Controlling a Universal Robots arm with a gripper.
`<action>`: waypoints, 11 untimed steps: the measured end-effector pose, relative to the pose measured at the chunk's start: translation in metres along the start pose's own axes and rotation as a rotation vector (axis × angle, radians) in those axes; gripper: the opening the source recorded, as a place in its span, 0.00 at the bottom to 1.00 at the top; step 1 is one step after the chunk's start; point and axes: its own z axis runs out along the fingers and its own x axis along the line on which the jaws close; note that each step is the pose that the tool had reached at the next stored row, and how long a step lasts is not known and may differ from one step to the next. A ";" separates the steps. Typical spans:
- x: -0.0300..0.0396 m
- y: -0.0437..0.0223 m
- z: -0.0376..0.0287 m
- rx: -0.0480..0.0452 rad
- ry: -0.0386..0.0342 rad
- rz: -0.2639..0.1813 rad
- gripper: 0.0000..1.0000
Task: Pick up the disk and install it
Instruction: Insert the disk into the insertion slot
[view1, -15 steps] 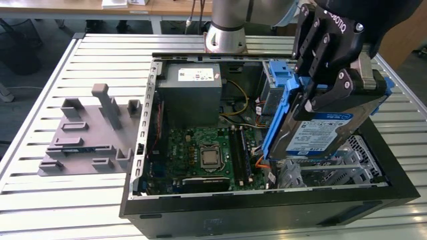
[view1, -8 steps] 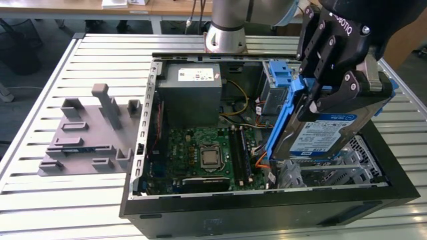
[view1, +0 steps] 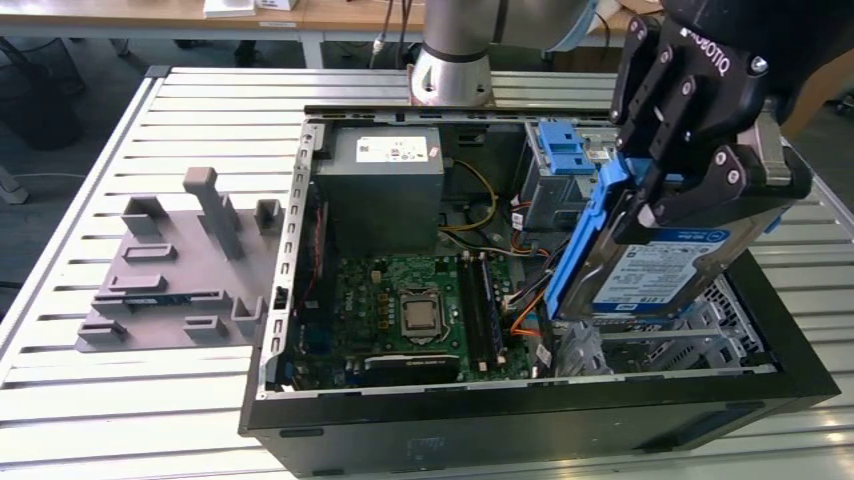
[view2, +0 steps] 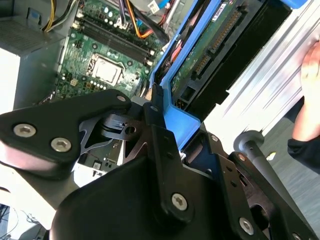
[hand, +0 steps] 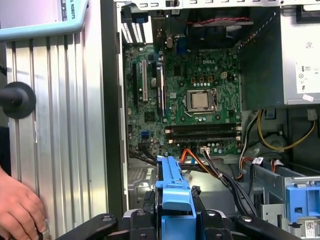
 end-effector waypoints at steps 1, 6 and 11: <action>-0.0002 -0.0027 0.0003 0.0000 -0.0001 0.000 0.36; -0.0005 -0.0071 0.0008 -0.0001 0.0001 0.000 0.36; -0.0007 -0.0107 0.0016 0.0000 -0.0002 0.000 0.36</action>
